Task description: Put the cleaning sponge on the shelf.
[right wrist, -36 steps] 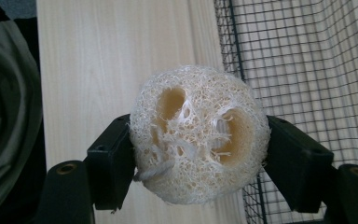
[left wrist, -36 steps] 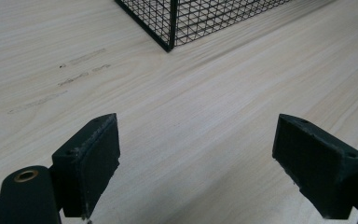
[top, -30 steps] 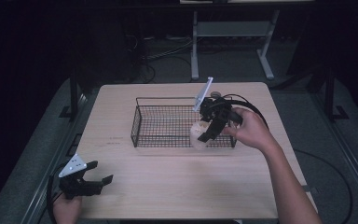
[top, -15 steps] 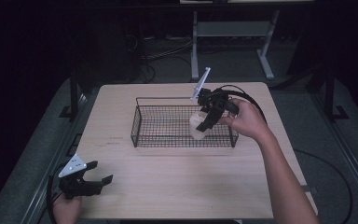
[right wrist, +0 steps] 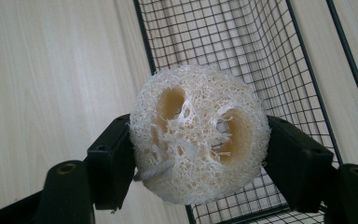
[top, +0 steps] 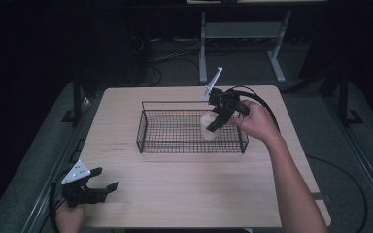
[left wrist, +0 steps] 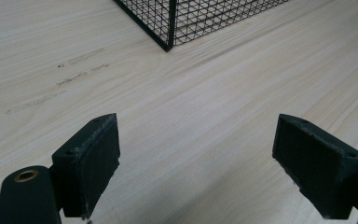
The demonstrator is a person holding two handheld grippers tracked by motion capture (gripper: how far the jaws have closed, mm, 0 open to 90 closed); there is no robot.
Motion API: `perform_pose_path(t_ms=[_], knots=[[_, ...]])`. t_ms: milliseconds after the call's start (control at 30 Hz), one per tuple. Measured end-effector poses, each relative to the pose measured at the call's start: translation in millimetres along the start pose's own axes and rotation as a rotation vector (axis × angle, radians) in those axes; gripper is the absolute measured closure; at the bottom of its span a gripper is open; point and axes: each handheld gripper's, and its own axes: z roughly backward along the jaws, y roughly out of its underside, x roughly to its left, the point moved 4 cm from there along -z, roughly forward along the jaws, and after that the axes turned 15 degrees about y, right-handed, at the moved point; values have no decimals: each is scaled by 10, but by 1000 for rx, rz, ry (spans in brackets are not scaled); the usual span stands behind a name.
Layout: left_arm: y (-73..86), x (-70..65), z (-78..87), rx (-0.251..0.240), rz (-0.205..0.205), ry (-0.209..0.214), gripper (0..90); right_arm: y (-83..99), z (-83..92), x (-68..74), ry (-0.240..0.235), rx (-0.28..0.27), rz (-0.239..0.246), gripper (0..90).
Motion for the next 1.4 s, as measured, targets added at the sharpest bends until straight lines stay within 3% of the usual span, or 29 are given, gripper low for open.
perform_pose_path(t_ms=[667,967,1167,1400], knots=[[4,5,2,-3,1,1,137,55,-299,-211,-1,43,-65,296],[6,4,6,-6,3,0,137,55,-499,-203,-5,77,-63,294],[6,0,1,-2,1,3,137,90,-625,-199,-31,49,-98,294],[5,0,-1,-2,2,3,136,126,-746,-194,-8,83,-89,294]])
